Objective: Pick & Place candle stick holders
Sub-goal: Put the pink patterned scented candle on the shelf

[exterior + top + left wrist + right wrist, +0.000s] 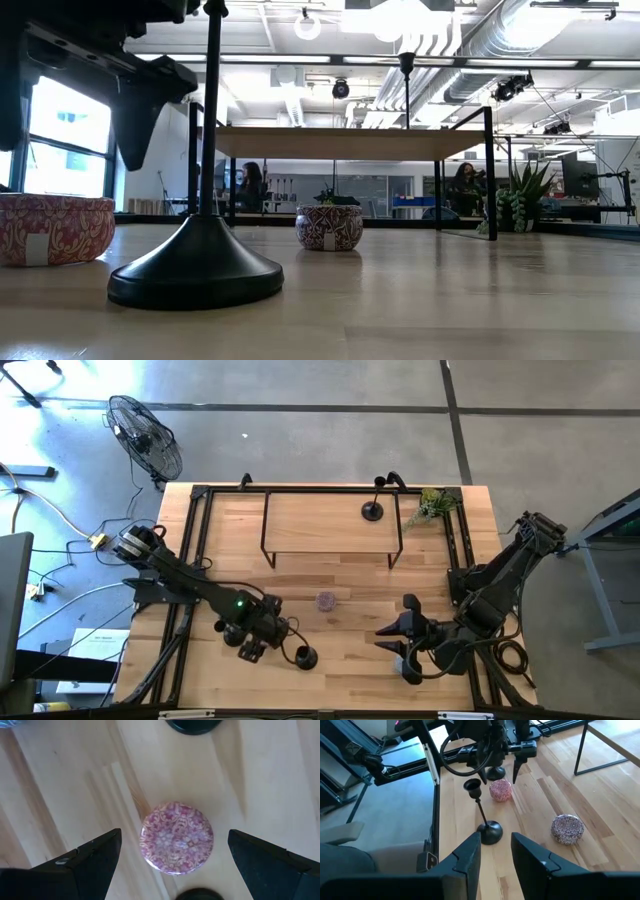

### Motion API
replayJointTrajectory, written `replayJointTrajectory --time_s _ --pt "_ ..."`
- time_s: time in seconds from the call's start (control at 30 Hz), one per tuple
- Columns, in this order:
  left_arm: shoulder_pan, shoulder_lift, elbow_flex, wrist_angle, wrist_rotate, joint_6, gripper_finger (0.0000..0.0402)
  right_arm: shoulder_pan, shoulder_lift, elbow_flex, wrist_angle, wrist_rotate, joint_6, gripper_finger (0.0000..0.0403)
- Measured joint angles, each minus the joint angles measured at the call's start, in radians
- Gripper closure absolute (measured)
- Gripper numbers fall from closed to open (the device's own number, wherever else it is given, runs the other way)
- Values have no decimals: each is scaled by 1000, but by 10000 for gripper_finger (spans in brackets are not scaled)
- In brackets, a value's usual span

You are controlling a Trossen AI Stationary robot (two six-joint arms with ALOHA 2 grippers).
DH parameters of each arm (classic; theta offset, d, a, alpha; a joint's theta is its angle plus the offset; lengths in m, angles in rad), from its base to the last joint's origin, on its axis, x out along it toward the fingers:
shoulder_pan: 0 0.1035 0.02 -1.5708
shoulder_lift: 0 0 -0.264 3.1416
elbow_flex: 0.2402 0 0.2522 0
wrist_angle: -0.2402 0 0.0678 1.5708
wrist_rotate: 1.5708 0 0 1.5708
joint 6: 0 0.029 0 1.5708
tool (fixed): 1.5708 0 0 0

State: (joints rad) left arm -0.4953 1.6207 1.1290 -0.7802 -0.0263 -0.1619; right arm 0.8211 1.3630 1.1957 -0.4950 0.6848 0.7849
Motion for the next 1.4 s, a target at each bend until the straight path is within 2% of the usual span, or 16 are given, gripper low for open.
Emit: replayJointTrajectory --time_s 0.27,0.87,1.2,1.4 --pt "-2 3 0 -7 10 -8 41 0 11 0 0 -8 0 300" --pt "-2 131 0 3 52 -8 41 0 49 0 45 -48 0 300" --pt "-2 132 0 20 54 -8 41 0 49 0 45 -48 0 300" --pt "-2 132 0 22 61 -79 41 0 49 0 45 -48 1 300"
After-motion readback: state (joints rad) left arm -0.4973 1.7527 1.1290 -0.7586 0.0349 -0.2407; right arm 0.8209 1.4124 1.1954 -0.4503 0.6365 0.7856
